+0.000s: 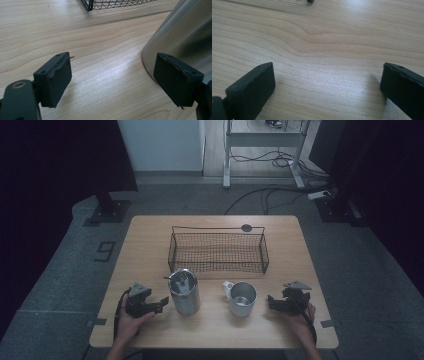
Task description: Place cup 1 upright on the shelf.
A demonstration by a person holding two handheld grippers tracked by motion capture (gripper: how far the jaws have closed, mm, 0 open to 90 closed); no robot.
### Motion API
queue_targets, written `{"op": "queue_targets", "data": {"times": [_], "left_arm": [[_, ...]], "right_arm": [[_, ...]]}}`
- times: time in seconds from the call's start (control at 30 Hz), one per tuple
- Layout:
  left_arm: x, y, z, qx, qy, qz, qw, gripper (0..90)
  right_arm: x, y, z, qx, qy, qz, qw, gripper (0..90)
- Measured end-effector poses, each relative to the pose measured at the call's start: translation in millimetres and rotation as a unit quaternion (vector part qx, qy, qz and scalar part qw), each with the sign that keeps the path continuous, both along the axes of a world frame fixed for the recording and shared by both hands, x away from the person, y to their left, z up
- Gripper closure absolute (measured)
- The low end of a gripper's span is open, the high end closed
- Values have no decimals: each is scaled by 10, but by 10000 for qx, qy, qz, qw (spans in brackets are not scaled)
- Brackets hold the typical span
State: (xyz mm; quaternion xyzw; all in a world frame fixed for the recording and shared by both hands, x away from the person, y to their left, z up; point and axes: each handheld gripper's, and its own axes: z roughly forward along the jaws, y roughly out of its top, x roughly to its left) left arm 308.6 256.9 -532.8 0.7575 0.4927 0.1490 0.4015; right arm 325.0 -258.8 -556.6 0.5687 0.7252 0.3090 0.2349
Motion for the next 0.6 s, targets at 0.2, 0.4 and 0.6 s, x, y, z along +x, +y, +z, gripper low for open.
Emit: {"op": "queue_targets", "data": {"times": [0.2,0.4,0.6], "left_arm": [[-14,-3,15,-59,-3,-12,10000,155],[-27,7,45,-128,-47,-14,9999,155],[-46,-14,55,-49,-101,-68,9999,162]], "right_arm": [[-8,-4,0,-1,-5,-32,10000,0],[-12,-7,0,0,-13,-32,10000,0],[-16,-4,0,-1,-14,-48,10000,2]]}}
